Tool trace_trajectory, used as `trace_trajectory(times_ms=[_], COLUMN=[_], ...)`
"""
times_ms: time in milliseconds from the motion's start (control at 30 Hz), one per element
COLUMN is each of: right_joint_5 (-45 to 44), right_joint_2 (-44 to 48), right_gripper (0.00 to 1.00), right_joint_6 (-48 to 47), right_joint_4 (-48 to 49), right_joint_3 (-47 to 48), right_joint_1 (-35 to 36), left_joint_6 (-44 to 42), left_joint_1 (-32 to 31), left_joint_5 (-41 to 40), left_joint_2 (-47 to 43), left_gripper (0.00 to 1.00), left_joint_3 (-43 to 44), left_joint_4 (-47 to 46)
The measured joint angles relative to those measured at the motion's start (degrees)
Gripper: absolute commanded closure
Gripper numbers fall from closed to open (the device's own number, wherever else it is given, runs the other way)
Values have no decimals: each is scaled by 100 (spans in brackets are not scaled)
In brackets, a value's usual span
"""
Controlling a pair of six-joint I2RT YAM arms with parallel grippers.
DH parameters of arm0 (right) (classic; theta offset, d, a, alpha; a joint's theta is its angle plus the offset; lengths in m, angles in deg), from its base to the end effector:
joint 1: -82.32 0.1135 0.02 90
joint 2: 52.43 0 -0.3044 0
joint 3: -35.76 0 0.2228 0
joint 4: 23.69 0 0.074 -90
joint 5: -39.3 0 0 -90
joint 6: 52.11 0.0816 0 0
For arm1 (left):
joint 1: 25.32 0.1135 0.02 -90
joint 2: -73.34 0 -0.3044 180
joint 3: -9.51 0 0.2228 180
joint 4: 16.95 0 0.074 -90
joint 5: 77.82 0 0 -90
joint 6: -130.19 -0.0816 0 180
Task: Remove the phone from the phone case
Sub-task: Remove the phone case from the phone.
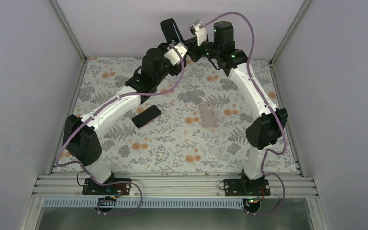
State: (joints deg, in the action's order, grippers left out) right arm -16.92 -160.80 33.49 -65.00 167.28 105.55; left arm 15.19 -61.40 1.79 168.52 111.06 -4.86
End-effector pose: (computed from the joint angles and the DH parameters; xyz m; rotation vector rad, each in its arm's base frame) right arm 0.4007 0.2214 0.4458 -0.8422 1.7100 0.7782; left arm 0.3500 -0.2369 0.4260 0.7274 1.5022 0.0052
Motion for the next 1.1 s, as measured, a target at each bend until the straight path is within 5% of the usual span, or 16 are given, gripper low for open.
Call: trace_trajectory(times_ms=[933, 1100], right_joint_5=[-2, -7], right_joint_2=[0, 11], right_gripper=[97, 97], right_joint_6=[2, 2], right_joint_4=[168, 256], right_joint_3=[-164, -225], right_joint_1=[76, 83], left_joint_6=[815, 833], left_joint_1=[511, 503], left_joint_5=[1368, 1311], left_joint_2=[-116, -116], left_gripper=[20, 32], left_joint_3=[173, 173], left_joint_4=[719, 752])
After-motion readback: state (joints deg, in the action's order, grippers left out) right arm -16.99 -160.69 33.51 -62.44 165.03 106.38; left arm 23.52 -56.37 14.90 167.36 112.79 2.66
